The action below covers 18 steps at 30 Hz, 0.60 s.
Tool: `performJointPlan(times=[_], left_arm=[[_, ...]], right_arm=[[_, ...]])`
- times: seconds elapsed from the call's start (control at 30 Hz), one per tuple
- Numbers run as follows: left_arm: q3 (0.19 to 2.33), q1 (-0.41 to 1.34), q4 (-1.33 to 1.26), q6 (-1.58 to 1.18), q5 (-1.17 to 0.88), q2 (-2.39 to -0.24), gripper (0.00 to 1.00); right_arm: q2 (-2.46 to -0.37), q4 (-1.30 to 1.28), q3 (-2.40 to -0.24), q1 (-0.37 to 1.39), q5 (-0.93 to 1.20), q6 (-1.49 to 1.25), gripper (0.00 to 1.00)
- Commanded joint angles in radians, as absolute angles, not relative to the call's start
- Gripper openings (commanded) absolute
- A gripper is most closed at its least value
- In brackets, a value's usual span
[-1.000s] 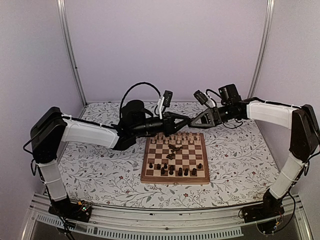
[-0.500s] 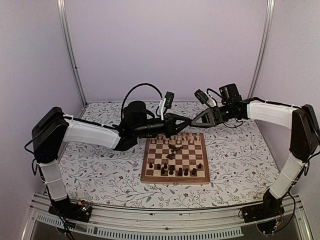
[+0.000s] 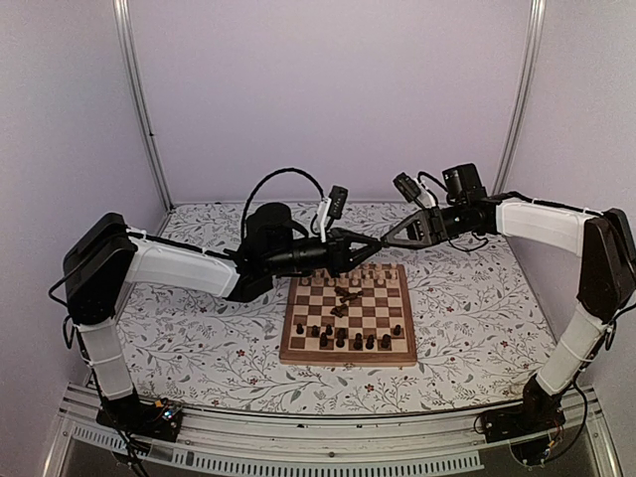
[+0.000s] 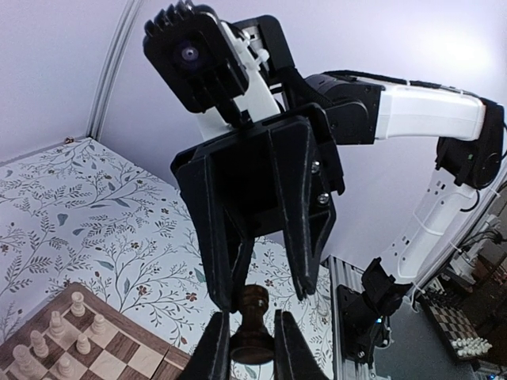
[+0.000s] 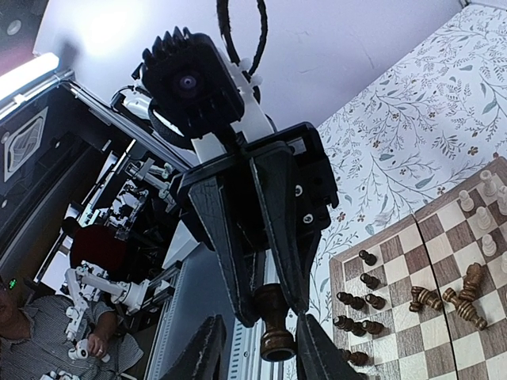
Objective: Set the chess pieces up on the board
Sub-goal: Place the chess piece on the chessboard.
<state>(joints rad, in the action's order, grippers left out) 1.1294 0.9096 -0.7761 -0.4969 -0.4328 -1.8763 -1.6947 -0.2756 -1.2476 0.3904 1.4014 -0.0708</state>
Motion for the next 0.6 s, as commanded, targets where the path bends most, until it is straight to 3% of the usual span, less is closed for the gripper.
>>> performJointPlan(times=[0.0, 0.3, 0.57], left_arm=[[1.143, 0.922, -0.764, -0.479, -0.421, -1.873, 0.1], [1.121, 0.922, -0.824, -0.494, -0.408, -1.859, 0.1], [1.141, 0.921, -0.804, -0.498, -0.412, -1.881, 0.1]], right_arm=[[-1.661, -0.26, -1.248, 0.388, 1.414, -0.069, 0.31], [-1.666, -0.261, -1.227, 0.387, 1.373, -0.063, 0.35], [-1.674, -0.26, -1.23, 0.387, 1.375, -0.059, 0.28]])
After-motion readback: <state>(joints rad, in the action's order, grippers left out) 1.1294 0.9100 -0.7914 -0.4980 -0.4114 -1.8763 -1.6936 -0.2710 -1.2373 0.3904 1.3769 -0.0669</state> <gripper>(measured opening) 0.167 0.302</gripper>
